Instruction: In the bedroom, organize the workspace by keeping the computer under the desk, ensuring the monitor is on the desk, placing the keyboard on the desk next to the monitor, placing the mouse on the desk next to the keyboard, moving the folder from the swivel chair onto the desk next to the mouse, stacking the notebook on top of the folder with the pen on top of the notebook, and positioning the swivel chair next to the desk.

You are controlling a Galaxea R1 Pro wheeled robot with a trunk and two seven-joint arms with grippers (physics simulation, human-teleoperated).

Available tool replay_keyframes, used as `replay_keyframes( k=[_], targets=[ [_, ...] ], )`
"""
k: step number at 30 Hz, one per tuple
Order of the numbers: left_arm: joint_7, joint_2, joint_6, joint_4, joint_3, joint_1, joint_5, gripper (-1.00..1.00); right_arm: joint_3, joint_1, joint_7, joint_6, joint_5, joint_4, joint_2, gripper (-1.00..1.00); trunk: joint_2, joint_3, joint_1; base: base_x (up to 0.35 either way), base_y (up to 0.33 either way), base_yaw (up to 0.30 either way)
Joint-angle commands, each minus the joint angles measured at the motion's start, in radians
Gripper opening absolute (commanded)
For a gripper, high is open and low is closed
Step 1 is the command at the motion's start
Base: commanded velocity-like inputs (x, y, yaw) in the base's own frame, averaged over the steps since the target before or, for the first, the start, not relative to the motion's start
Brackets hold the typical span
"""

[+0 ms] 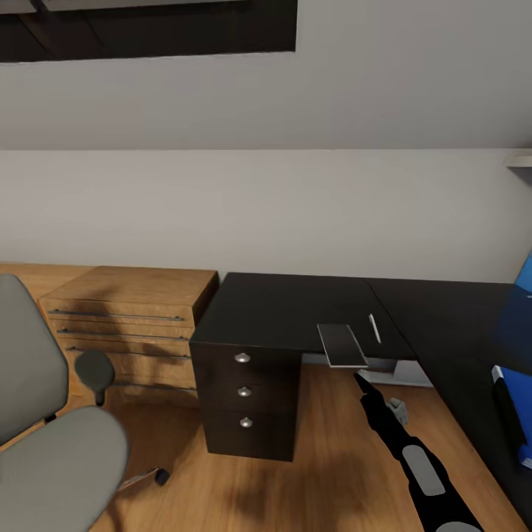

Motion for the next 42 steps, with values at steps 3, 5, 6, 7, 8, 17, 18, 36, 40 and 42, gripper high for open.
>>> replay_keyframes(
  k=[3, 5, 6, 7, 8, 17, 18, 36, 40, 42],
  targets=[
    [0.01, -0.001, -0.002, 0.0, 0.002, -0.001, -0.011, 1.0, -0.003, -0.001, 0.002, 0.01, -0.009, 0.0, 0.0, 1.0, 0.0, -0.001, 0.0, 0.191, 0.115, 0.0],
    [0.01, -0.001, -0.002, 0.0, 0.002, -0.001, -0.012, 1.0, -0.003, -0.001, 0.003, 0.01, -0.009, -0.001, -0.001, 1.0, 0.0, -0.001, 0.0, 0.11, 0.061, 0.0],
    [0.01, -0.001, -0.002, 0.0, 0.002, -0.001, -0.012, 1.0, -0.004, -0.001, 0.003, 0.01, -0.009, -0.001, -0.001, 1.0, 0.0, -0.001, 0.0, 0.068, 0.038, 0.0],
    [0.01, -0.001, -0.002, 0.0, 0.002, -0.001, -0.012, 1.0, -0.003, -0.001, 0.003, 0.01, -0.009, -0.002, -0.001, 1.0, 0.0, -0.001, 0.0, 0.055, 0.031, 0.0],
    [0.01, -0.001, -0.002, 0.0, 0.002, -0.001, -0.012, 1.0, -0.003, -0.001, 0.003, 0.01, -0.009, -0.002, -0.001, 1.0, 0.0, -0.001, 0.0, 0.044, 0.024, 0.0],
    [0.01, -0.001, -0.001, 0.0, 0.001, -0.001, -0.013, 1.0, -0.003, -0.001, 0.006, 0.012, -0.01, -0.008, -0.001, 1.0, 0.0, -0.001, 0.0, 0.015, 0.008, 0.0],
    [0.01, -0.001, -0.002, 0.001, 0.001, -0.001, -0.012, 1.0, -0.003, -0.001, 0.006, 0.012, -0.01, -0.011, -0.001, 1.0, 0.0, -0.001, 0.0, 0.003, 0.002, 0.0],
    [0.01, -0.001, -0.004, 0.001, 0.003, -0.001, -0.011, 1.0, -0.004, -0.001, 0.005, 0.012, -0.01, -0.032, -0.001, 1.0, 0.056, 0.024, -0.03, 0.0, 0.0, 0.0],
    [0.01, -0.001, -0.004, 0.001, 0.003, -0.001, -0.011, 1.0, -0.005, -0.001, 0.005, 0.012, -0.01, -0.033, -0.001, 1.0, 0.056, 0.024, -0.03, 0.0, 0.0, 0.0],
    [0.01, -0.001, -0.003, 0.001, 0.003, -0.001, -0.011, 1.0, -0.005, -0.001, 0.005, 0.012, -0.01, -0.033, -0.001, 1.0, 0.056, 0.024, -0.03, 0.0, 0.0, 0.0]
  ],
)
